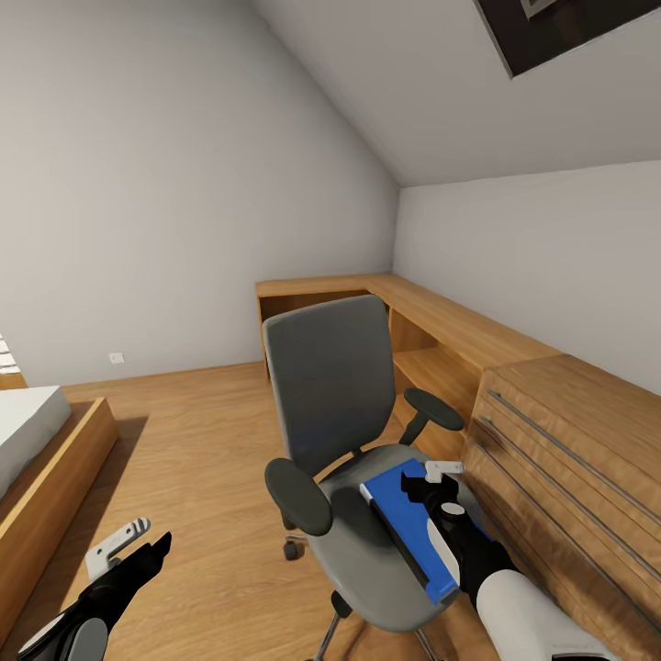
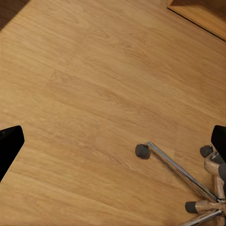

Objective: In the bedroom, organize the workspace by keeping the computer under the desk, ensuring the monitor is on the desk, placing the keyboard on the desk next to the monitor, placing the mouse on the desk next to the keyboard, moving the folder from the swivel chair onto the desk next to the mouse, stacking the notebook on top of the folder with the pen on top of the notebook, and positioning the swivel chair next to the desk.

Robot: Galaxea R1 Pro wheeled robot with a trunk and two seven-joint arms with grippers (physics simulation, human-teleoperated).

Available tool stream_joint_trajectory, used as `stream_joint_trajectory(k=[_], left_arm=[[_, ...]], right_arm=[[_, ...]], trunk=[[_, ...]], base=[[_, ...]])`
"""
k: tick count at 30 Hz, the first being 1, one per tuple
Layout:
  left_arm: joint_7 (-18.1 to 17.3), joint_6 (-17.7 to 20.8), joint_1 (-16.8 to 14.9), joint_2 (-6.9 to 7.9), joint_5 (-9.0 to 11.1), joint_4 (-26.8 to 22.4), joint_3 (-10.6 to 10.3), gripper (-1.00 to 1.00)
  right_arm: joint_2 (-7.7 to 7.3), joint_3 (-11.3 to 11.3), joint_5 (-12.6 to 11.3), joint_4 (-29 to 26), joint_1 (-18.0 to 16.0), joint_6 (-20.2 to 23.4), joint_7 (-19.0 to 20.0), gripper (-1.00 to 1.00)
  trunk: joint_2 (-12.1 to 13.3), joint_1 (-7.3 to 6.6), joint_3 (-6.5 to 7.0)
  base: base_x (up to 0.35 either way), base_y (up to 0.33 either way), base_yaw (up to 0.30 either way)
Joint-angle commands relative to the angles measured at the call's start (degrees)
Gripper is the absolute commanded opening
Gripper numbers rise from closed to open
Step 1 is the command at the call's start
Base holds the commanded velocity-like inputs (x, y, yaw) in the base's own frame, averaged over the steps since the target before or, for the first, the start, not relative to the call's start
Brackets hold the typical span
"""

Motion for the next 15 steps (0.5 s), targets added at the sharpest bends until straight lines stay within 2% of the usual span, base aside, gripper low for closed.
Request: stream_joint_trajectory(k=[1, 15], left_arm=[[0.41, 0.24, -0.04, -0.03, 0.61, -0.08, 0.02, 1.00], [0.44, 0.19, -0.04, -0.04, 0.61, -0.08, -0.01, 1.00]], right_arm=[[0.02, -0.02, 0.21, -0.01, -0.04, 0.07, -0.19, 1.00], [0.02, 0.04, 0.24, 0.01, -0.07, 0.09, -0.19, 1.00]], trunk=[[-0.44, 0.22, -0.24], [-6.06, 3.29, -2.76]], base=[[0.000, 0.000, 0.000], [0.000, 0.000, 0.000]])
